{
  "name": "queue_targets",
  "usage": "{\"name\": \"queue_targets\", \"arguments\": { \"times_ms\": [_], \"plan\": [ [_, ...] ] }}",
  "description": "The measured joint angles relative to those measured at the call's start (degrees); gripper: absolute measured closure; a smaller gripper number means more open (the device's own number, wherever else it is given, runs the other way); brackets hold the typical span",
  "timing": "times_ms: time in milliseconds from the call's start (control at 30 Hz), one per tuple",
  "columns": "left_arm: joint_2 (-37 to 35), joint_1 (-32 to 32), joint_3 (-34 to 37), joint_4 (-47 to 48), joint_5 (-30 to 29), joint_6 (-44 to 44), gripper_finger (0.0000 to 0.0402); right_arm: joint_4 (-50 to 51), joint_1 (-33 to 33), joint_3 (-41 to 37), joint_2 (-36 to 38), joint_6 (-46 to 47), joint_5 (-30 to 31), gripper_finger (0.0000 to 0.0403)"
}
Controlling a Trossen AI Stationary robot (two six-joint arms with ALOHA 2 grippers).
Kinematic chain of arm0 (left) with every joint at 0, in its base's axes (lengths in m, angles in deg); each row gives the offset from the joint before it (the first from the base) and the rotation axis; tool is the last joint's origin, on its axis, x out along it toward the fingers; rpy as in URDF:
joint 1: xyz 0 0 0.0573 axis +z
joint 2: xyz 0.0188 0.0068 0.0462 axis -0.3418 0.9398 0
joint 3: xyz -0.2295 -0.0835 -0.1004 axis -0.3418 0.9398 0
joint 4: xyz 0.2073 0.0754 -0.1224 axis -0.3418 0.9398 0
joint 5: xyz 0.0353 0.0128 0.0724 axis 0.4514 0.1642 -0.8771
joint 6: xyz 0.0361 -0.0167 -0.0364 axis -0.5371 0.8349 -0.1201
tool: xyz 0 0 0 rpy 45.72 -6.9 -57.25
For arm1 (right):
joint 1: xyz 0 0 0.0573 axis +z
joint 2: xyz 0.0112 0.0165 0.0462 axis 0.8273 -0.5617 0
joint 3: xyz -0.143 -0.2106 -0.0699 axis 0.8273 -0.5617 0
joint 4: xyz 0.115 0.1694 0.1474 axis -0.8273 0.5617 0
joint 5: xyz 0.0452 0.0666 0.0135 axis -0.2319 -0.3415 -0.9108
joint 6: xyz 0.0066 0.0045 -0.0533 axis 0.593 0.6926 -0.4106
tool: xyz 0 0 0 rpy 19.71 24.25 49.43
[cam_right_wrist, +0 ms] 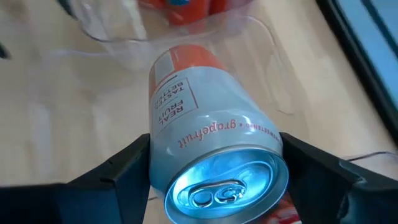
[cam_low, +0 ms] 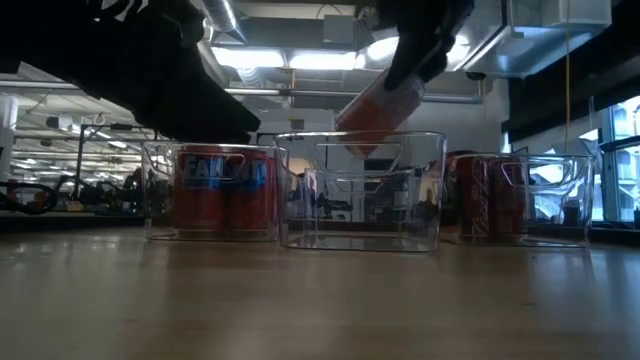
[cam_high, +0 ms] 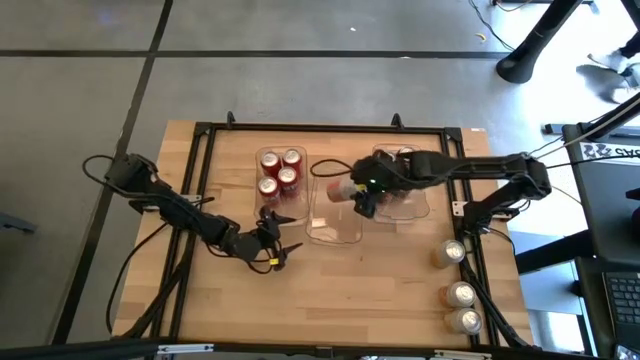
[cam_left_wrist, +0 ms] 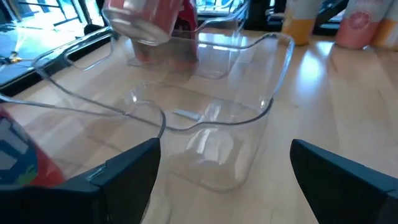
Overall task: Sort soda cans
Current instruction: Put the orange white soda can into the center transparent bin
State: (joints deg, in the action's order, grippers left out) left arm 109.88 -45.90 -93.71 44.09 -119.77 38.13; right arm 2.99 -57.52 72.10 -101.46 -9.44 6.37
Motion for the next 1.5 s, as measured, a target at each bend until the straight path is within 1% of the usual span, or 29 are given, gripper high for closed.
{"name": "queue_targets", "arguments": {
  "times_ms": [167, 267, 400, 467, 600, 700, 933, 1267, 1367, 1500],
  "plan": [
    [-0.49, 0.0, 0.02, 3.97, -1.41, 0.41, 0.0054, 10.37, -2.39, 7.88, -7.46, -3.0, 2.08, 0.0111],
    [-1.36, 0.0, 0.04, 7.03, -2.02, 1.44, 0.0054, 14.35, -3.6, 10.83, -11.44, -3.96, 2.77, 0.0111],
    [-2.46, -0.41, 0.16, 12.16, -2.66, 4.99, 0.0054, 16.44, -4.1, 12.13, -14.99, -5.16, 3.12, 0.0111],
    [-2.71, -0.64, 0.35, 15.14, -4.49, 4.55, 0.0054, 16.83, -4.06, 12.13, -16.2, -5.78, 3.25, 0.0111],
    [-2.67, -1.14, 0.78, 20.8, -4.1, 11.17, 0.0054, 17.09, -4.39, 12.14, -18.07, -7.16, 3.84, 0.0111],
    [-3.0, -1.14, 0.41, 21.34, -4.94, 13.16, 0.0054, 16.87, -4.43, 12.14, -19.21, -8.31, 5.38, 0.0111],
    [-2.95, -1.16, 0.45, 21.1, -5.33, 11.98, 0.0054, 15.33, -4.99, 12.13, -21.0, -9.24, 7.5, 0.0111],
    [-3.07, -1.6, 0.35, 20.9, -5.53, 12.08, 0.0054, 14.05, -5.59, 12.06, -22.89, -10.25, 6.6, 0.011],
    [-3.11, -1.6, 0.35, 20.86, -5.49, 12.25, 0.0054, 12.62, -5.59, 12.06, -22.92, -10.25, 6.0, 0.0099],
    [-3.13, -1.96, 0.32, 20.86, -5.4, 12.25, 0.0054, 12.97, -5.59, 12.06, -22.89, -10.22, 5.34, 0.0075]
  ]
}}
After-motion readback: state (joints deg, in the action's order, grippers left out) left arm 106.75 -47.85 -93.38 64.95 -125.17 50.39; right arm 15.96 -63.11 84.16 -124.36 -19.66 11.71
